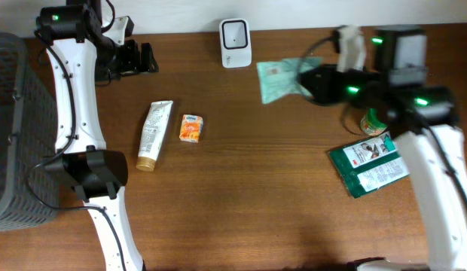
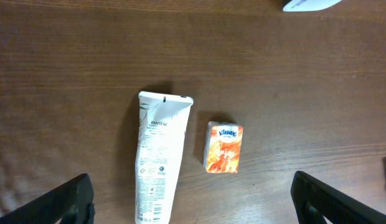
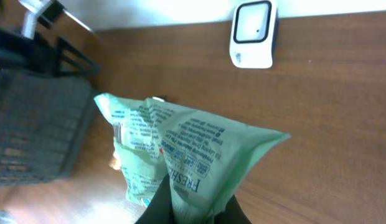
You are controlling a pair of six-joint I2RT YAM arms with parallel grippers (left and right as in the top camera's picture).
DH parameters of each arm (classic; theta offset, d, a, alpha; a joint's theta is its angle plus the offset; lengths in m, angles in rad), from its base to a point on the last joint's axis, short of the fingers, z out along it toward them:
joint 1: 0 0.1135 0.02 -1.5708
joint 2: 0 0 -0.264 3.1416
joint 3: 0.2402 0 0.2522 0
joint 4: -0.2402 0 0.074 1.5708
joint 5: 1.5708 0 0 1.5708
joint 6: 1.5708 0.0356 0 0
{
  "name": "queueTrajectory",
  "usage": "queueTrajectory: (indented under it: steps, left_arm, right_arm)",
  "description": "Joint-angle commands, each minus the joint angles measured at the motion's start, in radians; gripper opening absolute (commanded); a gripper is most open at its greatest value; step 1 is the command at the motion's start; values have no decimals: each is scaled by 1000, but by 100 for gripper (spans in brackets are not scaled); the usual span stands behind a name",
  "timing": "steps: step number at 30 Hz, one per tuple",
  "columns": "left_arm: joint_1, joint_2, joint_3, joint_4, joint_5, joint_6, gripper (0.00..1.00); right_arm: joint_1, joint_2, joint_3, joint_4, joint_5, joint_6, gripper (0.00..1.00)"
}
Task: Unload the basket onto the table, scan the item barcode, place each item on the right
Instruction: 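Hold the pouch in front of the white scanner, then carry the pouch right and drop it onto the green packet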
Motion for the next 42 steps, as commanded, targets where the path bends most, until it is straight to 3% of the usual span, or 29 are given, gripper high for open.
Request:
queueTrajectory:
  steps: [1, 5, 9, 16, 22, 29, 42]
  left_arm:
    - [-5, -22, 14, 0, 11, 5, 99]
    - [-5, -22, 14, 0, 11, 5, 99]
    - [-4, -22, 14, 0, 11, 5, 99]
    - [-4, -22, 14, 0, 11, 5, 99]
    - [-3, -22, 14, 0, 11, 5, 99]
    - [-4, -22, 14, 0, 11, 5, 99]
    - [-4, -22, 14, 0, 11, 5, 99]
  right_arm:
    - [120, 112, 5, 115, 299, -3, 4]
    - [224, 278, 5, 378, 571, -153, 4]
    - [260, 440, 5, 726, 777, -435, 4]
    - [259, 681, 5, 1289, 809, -905, 4]
    - [258, 856, 5, 1579, 789, -1318, 4]
    - [249, 893, 10, 1667, 744, -1339, 4]
    - [241, 893, 56, 1651, 723, -1339, 4]
